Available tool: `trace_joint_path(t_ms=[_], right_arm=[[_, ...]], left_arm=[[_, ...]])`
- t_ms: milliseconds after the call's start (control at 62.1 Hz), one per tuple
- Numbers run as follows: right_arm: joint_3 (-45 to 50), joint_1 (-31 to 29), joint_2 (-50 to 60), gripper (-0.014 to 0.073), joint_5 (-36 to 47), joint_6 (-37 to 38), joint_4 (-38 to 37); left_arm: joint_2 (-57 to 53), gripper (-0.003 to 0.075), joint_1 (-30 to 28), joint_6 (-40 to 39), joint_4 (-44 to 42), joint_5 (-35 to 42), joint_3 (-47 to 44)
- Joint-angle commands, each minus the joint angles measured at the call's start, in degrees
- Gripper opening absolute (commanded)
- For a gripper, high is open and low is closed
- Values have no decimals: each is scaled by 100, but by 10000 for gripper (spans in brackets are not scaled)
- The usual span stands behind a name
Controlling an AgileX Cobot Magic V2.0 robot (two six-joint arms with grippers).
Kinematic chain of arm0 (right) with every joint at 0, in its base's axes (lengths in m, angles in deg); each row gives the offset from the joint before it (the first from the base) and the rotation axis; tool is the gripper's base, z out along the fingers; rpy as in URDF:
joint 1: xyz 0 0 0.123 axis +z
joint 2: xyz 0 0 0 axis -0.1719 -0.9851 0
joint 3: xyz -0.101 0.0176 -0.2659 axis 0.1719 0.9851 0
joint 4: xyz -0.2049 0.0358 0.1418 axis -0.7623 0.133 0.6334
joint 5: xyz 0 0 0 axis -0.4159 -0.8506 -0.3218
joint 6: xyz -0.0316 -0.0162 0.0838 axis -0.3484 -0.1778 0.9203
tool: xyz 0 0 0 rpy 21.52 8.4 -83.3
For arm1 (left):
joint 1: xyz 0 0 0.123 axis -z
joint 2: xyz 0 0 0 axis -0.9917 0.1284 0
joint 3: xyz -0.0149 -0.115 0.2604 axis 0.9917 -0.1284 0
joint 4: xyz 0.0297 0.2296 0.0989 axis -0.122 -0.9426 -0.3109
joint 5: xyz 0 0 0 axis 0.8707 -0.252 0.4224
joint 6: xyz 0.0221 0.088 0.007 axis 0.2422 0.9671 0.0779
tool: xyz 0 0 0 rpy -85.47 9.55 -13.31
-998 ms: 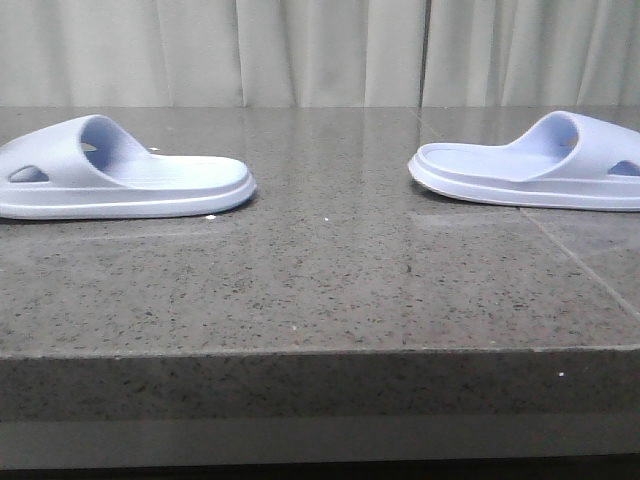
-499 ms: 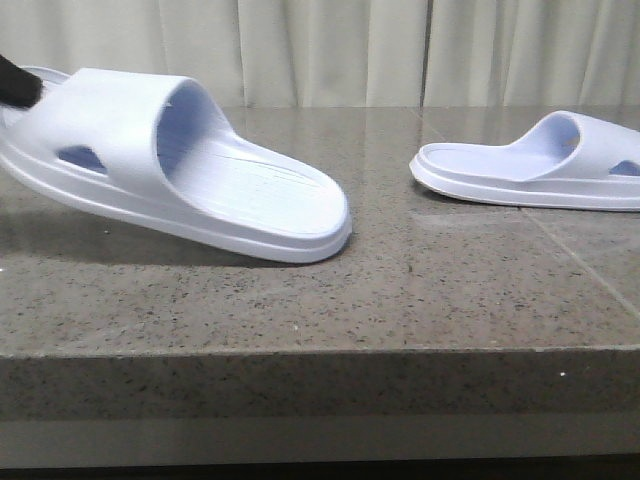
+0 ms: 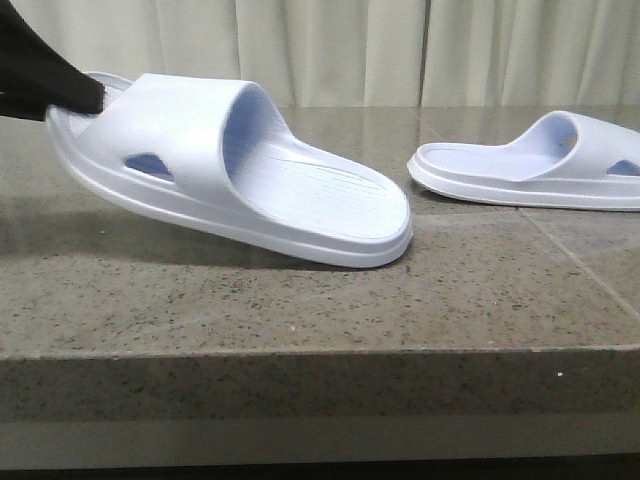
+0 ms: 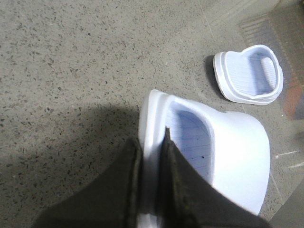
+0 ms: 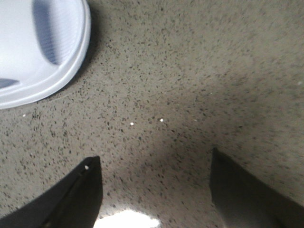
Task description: Insert blue slippers together front up
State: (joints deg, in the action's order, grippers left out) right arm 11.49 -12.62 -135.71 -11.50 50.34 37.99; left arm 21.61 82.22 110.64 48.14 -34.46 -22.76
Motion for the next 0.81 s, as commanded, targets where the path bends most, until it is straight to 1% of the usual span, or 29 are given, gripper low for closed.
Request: trace_joint_path(t_ms=[0,145,161,177,225,290,386,499,660,789], right_arm=[[-409,-383,-471,508,92,-853,994],[-845,-927,-1284,508,-307,-2136,2698],[-903,-958,-1388,508,-342,-2304,2840],[-942,-980,-1455,508,-372,-2411,2969],[-1064,-1026,-1680,508,-425,-2724,3348],[-1248,-1026,-1996,508,-441,-3020,3660],[-1507,-982,-2405,508,-501,-3192,3838],[-1898,-927,-2915,503,-693,-3262,3867],[-2361,-771,-3490,409,-827,-3283,3867],[-2554,-575,-3800,395,-844,-3283,3867]], left_arm=[[-189,-20,37,17,364,-59,128],[-189,-20,37,17,364,-59,128],[-189,-20,37,17,364,-59,128],[-189,-20,-84,17,364,-59,128],[-189,-20,-84,17,364,-59,128],[-189,-20,-84,17,364,-59,128],[-189,-20,-84,17,364,-59,128],[-189,-20,-84,17,364,-59,128],[-189,-20,-84,17,364,-59,128],[-189,-20,-84,17,364,-70,128]])
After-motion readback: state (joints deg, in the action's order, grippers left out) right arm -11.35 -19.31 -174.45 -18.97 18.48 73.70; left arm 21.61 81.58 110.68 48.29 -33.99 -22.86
